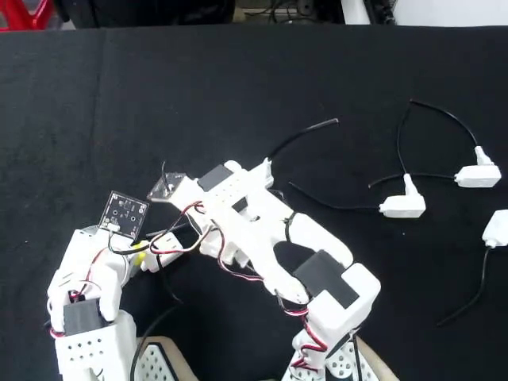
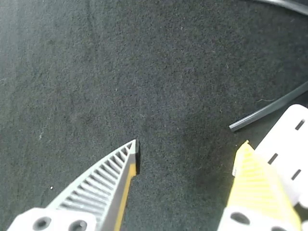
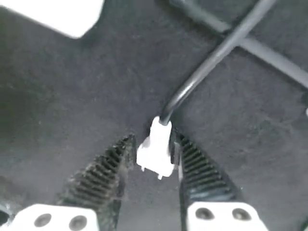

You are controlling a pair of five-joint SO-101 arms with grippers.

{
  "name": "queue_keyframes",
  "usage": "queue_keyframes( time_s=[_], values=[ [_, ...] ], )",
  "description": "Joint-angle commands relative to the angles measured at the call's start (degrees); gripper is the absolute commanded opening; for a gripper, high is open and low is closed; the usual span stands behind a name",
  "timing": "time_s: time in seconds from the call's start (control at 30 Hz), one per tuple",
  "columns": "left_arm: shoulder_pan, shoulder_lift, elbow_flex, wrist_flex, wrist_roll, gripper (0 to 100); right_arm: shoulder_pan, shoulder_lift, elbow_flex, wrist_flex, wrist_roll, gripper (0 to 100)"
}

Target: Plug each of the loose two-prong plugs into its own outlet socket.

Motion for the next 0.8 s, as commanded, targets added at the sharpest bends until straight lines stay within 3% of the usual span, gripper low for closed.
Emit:
queue_keyframes(
  time_s=[0.0,0.6,0.77],
  values=[
    [0.2,-0.3,1.1,0.7,-0.4,32,-0.4,-1.7,0.2,1.6,2.4,8.2],
    [0.2,-0.3,1.1,0.7,-0.4,32,-0.5,4.0,0.8,-0.1,2.2,6.9],
    [0.2,-0.3,1.1,0.7,-0.4,32,1.9,3.7,-3.4,0.4,-4.0,3.9]
  ],
)
